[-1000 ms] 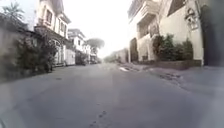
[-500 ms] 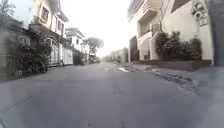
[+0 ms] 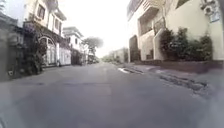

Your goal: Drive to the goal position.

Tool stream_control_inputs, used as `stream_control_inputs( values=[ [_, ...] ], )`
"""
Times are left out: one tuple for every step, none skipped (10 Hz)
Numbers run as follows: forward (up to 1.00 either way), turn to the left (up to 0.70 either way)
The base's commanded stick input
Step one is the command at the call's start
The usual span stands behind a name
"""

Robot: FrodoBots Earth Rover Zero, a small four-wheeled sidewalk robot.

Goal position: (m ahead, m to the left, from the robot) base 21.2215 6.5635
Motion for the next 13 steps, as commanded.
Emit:
stream_control_inputs(
  values=[
    [1.0,-0.2],
    [1.0,0.02],
    [1.0,0.02],
    [1.0,-0.38],
    [1.0,-0.38],
    [1.0,-0.07],
    [1.0,0.02],
    [1.0,0.02],
    [1.0,0.02],
    [1.0,0.02],
    [1.0,0.02],
    [1.0,0.02],
    [1.0,0.02]
  ],
)
